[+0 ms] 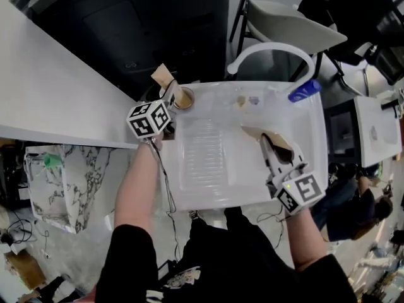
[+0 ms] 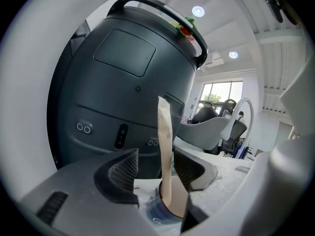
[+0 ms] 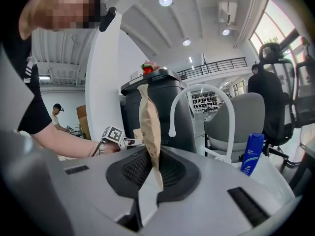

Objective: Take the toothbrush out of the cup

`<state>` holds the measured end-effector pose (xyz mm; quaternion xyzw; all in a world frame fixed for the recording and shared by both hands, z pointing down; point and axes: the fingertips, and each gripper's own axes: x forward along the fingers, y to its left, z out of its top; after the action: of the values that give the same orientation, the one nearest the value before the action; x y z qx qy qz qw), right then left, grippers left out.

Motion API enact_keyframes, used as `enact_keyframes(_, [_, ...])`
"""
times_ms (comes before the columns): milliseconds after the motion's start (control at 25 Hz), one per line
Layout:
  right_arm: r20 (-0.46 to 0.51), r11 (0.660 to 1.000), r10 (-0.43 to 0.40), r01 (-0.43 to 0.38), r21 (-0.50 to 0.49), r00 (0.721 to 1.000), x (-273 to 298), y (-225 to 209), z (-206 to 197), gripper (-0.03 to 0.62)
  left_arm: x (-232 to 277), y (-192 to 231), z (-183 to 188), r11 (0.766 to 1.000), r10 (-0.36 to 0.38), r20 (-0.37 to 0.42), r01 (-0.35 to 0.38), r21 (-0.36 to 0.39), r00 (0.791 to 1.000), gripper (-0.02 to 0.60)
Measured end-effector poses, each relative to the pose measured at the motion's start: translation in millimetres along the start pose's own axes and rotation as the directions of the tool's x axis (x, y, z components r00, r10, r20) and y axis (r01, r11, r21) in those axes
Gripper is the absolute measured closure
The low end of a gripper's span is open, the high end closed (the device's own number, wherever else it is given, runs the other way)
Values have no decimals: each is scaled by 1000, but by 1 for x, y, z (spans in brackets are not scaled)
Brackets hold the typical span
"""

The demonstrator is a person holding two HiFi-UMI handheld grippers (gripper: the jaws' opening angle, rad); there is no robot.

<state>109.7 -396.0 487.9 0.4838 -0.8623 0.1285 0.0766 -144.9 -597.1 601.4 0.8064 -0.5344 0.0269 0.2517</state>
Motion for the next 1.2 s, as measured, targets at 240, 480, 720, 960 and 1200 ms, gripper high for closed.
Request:
enact_keyframes(240, [-2,1000,-12,12,5,1000,-3,-8,-2,566,3,-7,-3,1000,-12,-8,12,9,1000,474])
enact_keyframes(480, [9,1000,-13,13,17,1000,-3,-6,2,566,-6,-21,13,999,-40,38,39,13,998,529])
enact_keyframes(720, [24,1000,-7,7,6,1000,-4,2,7,566,-25,-44,36,995,-86,86,80,63,993,531])
enact_keyframes(960, [47,1000,-2,2,-8,999,-9,17,15,566,-65,-80,65,981,-139,156,114,158,978,532])
enact_keyframes(1200, [77,1000,0,1,-20,997,-18,33,23,566,-118,-127,92,949,-210,222,144,280,952,534])
